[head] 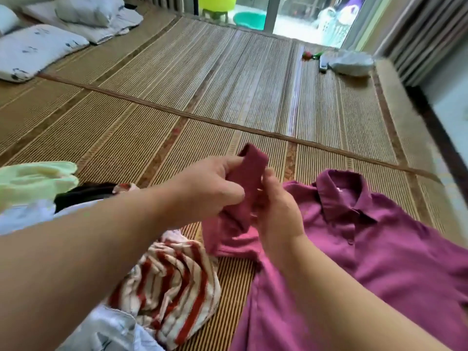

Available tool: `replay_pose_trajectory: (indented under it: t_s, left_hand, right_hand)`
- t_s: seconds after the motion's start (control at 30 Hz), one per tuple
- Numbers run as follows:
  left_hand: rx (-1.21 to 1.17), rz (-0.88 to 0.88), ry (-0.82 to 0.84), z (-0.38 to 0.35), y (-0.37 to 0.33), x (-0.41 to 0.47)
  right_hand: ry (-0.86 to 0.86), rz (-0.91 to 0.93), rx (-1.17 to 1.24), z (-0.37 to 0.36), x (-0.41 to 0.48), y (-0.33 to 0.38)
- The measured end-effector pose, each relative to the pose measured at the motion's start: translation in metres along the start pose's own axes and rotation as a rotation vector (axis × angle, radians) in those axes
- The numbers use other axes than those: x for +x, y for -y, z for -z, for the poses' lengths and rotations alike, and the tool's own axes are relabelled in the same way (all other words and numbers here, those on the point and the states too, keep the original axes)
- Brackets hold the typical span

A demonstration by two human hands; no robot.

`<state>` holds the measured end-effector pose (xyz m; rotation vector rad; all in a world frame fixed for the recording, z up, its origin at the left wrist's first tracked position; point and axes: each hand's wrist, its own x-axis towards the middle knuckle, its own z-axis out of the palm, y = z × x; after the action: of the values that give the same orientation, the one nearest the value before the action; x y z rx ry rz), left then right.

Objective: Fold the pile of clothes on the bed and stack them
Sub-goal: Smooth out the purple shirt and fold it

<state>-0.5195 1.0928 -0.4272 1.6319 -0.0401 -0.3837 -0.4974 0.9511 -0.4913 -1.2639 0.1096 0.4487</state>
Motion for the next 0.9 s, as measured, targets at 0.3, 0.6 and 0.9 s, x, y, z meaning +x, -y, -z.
replay_pose_trajectory:
  t_s: [0.3, 0.6, 0.9]
  left_hand:
    - [0.357, -0.173, 0.168, -0.233, 0.014, 0.064]
    - [0.563, -0.211, -0.273, -0.221, 0.069, 0.096]
    - [1.168, 0.055, -0.408, -0.179, 0.154, 0.165]
  right_hand:
    - [-0.316, -0.276, -0.152, 0.182, -0.066, 0.077]
    - [-0.587, -0.205, -0.153, 0.353, -0.081, 0.097]
    - [-0.827, -0.143, -0.772, 0.449, -0.038, 0.006]
